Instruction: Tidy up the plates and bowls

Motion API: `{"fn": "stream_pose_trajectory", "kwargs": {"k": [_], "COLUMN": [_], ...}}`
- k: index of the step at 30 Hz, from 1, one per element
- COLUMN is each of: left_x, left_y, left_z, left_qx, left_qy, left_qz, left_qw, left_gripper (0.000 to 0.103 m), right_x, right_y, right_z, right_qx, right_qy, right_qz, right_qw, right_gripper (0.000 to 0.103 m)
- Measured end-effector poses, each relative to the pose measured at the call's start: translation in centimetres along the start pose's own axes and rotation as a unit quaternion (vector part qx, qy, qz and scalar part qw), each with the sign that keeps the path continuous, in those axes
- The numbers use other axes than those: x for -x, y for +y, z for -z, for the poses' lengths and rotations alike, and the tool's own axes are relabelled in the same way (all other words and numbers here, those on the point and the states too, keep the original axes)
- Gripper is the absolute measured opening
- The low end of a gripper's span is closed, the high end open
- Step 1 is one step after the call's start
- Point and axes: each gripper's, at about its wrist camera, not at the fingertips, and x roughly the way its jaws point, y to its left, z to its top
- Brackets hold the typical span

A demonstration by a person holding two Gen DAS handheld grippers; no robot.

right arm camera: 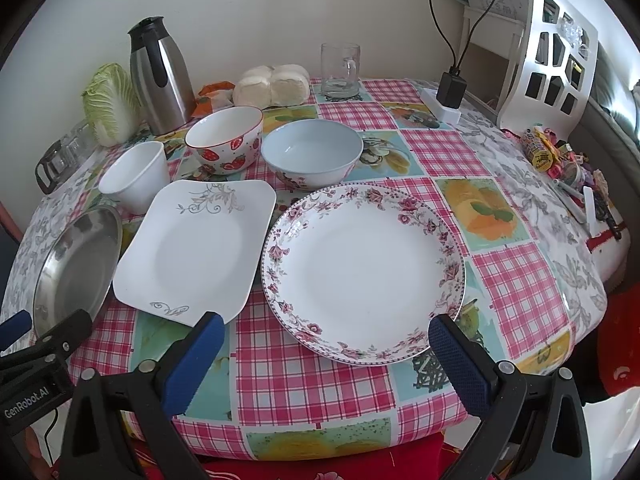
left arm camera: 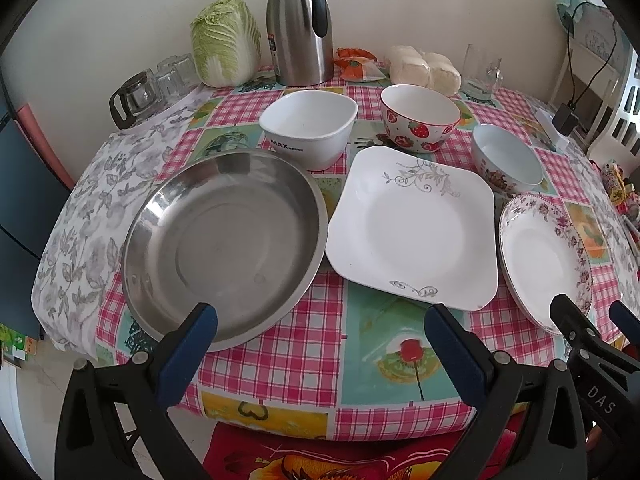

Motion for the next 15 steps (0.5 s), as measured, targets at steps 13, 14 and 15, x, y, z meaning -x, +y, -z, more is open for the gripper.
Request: {"fn": "stream_pose_trajectory", "kwargs": {"k": [13, 14, 15], "left_x": [-0.33, -0.35, -0.37], "left_y": [0.2, 0.19, 0.22], "left_z": [0.04, 0.03, 0.04], "left_qx": [0.001, 0.001, 0.001], "left_qy": [0.011, 0.012, 0.012], "left_qz": [-0.001, -0.001, -0.001], "left_qw": [0.9999, 0.9999, 0.9999], "left_gripper": [0.103, 0.103, 0.103], "right_x": [0.04, 0.05, 0.1], "right_y": [0.08, 0.06, 0.05], "right_z": [-0.06, -0.04, -0.07], "right_qx": [0.0, 0.0, 0.001], "right_qy": [-0.001, 0.0, 0.0], "right_qz": [-0.001, -0.001, -0.001], "right_qw": [1.0, 1.0, 1.0], "right_gripper": [0.103, 0.103, 0.103]}}
